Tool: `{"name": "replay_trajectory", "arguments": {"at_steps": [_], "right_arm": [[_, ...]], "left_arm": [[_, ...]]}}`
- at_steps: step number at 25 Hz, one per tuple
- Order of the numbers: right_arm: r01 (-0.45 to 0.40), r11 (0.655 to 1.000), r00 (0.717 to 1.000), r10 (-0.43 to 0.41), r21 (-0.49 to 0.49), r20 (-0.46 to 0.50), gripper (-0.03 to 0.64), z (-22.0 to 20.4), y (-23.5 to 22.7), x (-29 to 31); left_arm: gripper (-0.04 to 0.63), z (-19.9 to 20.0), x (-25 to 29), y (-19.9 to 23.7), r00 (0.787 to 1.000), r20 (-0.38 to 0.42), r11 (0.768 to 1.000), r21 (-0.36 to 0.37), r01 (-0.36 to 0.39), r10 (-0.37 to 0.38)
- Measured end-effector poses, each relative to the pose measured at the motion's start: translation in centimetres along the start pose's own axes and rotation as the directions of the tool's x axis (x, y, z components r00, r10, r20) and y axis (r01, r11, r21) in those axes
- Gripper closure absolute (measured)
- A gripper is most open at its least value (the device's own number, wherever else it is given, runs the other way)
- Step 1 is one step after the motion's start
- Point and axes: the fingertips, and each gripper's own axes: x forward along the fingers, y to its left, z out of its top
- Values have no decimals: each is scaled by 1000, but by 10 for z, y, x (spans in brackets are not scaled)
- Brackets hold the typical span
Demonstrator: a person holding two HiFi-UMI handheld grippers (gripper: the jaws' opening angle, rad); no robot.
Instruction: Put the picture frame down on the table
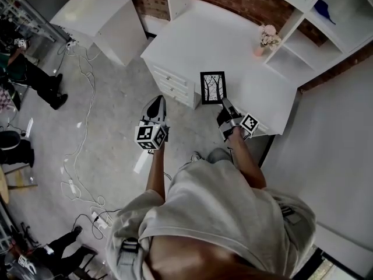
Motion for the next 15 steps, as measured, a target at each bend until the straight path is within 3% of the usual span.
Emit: {"name": "replay_trajectory", "arguments": {"at_steps": [15], "right_arm": [[2,1000,1000,-2,30,-11,532,16,-16,21]], "left_arm": [[578,-9,22,2,999,-27,1000,5,-18,18]]}}
